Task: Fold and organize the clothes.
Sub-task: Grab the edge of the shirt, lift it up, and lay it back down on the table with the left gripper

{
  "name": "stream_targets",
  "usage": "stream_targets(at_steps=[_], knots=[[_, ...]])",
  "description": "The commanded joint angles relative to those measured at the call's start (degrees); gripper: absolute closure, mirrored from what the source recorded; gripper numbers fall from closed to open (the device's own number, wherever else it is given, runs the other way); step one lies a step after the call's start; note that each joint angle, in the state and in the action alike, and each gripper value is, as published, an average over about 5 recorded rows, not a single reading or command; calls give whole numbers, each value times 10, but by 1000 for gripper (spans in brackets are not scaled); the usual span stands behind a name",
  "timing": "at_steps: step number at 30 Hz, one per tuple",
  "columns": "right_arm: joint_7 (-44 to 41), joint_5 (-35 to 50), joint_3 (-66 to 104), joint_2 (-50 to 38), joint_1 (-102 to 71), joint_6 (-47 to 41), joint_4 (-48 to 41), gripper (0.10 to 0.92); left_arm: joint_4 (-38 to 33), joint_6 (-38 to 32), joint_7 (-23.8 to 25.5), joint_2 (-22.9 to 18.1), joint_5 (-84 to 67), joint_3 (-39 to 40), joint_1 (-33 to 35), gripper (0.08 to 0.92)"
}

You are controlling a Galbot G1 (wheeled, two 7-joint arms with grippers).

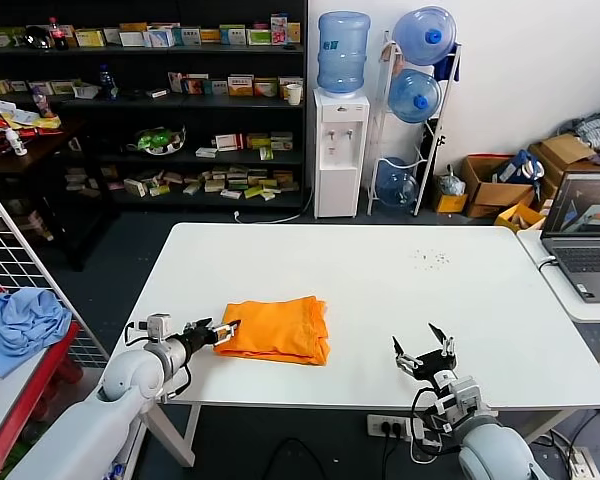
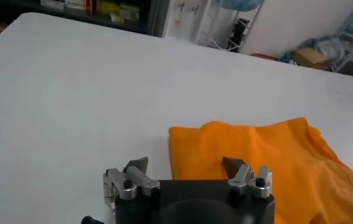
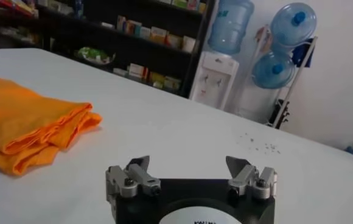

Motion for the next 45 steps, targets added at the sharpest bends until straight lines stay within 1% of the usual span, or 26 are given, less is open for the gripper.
stream_targets(at_steps=[1,4,7,17,22,25,29,32,37,45], knots=[[-3,-1,0,-2,0,1,3,203,28,20,14,-12,-3,-4,-13,177],[-2,0,-1,-3,2,0,4,203,23,19,16,-15,-4,-4,-15,180],[-1,1,-2,-2,4,-1,4,203,14,20,17,-16,-3,-3,-13,222],[5,8,-2,-3,5,-8,10,203,-3,19,16,-18,8,0,4,510],[8,7,1,-2,0,-10,18,203,-15,1,4,-20,11,-2,10,649],[9,7,2,-2,-4,-11,23,203,-29,-5,-6,-11,8,-5,17,735],[11,7,1,-1,-2,-12,26,203,-51,-5,-16,15,7,-14,28,843],[13,7,-4,1,3,-15,27,203,-60,-3,-26,42,7,-27,36,870],[18,7,-16,8,20,-21,27,203,-60,4,-37,95,23,-49,48,870],[17,7,-33,16,37,-19,21,203,6,-15,-43,158,126,-61,29,870]])
